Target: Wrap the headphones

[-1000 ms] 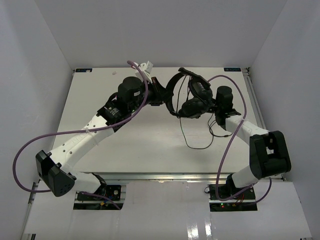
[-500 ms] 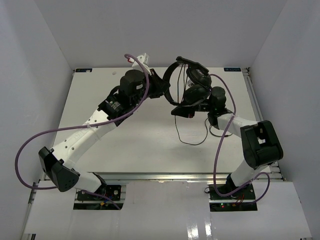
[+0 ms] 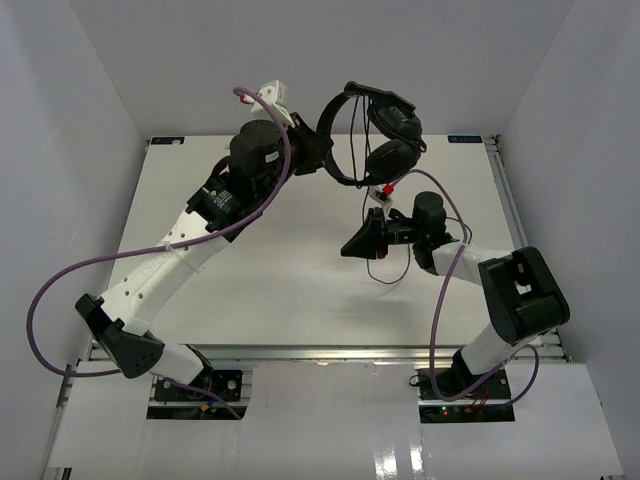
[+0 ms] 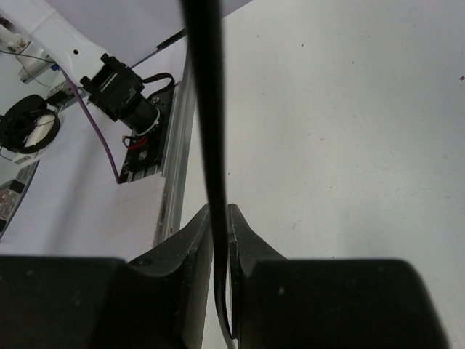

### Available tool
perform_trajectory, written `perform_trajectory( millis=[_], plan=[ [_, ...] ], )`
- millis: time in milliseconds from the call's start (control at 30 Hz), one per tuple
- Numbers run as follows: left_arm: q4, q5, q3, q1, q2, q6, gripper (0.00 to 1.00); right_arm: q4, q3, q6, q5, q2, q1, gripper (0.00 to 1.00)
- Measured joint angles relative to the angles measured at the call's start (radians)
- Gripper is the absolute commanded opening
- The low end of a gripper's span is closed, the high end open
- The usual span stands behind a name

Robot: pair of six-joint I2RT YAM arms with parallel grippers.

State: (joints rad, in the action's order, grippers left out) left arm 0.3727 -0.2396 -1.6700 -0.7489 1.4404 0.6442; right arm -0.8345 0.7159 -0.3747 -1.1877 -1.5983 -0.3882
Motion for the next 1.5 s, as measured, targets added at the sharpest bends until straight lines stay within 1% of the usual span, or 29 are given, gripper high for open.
perform_trajectory(
  millis=[233, 367, 533, 600, 700, 800, 967, 1033, 1133, 1200, 1300, 1400, 1500],
  plan=[
    [0.034, -0.045, -0.086, 0.028, 0.027, -0.02, 0.0, 0.119, -0.091, 0.108, -0.034, 0.136, -0.003, 0.17],
    [0.046, -0.08, -0.091, 0.055, 0.029, -0.017, 0.0, 0.249, -0.118, 0.213, -0.048, 0.221, -0.005, 0.17],
    [0.054, -0.1, -0.088, 0.095, 0.029, 0.01, 0.0, 0.407, -0.123, 0.346, -0.05, 0.32, -0.005, 0.11],
    [0.051, -0.108, -0.079, 0.112, 0.028, 0.021, 0.0, 0.478, -0.121, 0.399, -0.046, 0.346, -0.005, 0.08],
    [0.05, -0.12, -0.055, 0.137, 0.028, 0.038, 0.0, 0.644, -0.094, 0.511, -0.021, 0.377, -0.005, 0.08],
    [0.048, -0.121, -0.019, 0.166, 0.027, 0.055, 0.0, 0.82, -0.027, 0.642, 0.028, 0.395, -0.006, 0.08],
    [0.054, -0.147, 0.031, 0.207, 0.03, 0.076, 0.0, 1.147, 0.142, 0.898, 0.165, 0.398, -0.014, 0.08],
    [0.053, -0.163, 0.037, 0.217, 0.038, 0.085, 0.0, 1.295, 0.241, 1.022, 0.25, 0.387, -0.029, 0.08],
    [0.045, -0.177, 0.035, 0.223, 0.066, 0.102, 0.0, 1.477, 0.411, 1.196, 0.412, 0.354, -0.086, 0.08],
    [0.042, -0.181, 0.029, 0.224, 0.095, 0.112, 0.0, 1.557, 0.487, 1.289, 0.522, 0.346, -0.147, 0.08],
    [0.042, -0.183, 0.008, 0.226, 0.148, 0.117, 0.0, 1.656, 0.544, 1.399, 0.694, 0.35, -0.272, 0.08],
    [0.041, -0.184, -0.001, 0.227, 0.189, 0.116, 0.0, 1.73, 0.59, 1.467, 0.838, 0.351, -0.378, 0.08],
    [0.046, -0.183, -0.001, 0.228, 0.215, 0.112, 0.0, 1.77, 0.659, 1.51, 0.979, 0.352, -0.449, 0.08]
  ],
)
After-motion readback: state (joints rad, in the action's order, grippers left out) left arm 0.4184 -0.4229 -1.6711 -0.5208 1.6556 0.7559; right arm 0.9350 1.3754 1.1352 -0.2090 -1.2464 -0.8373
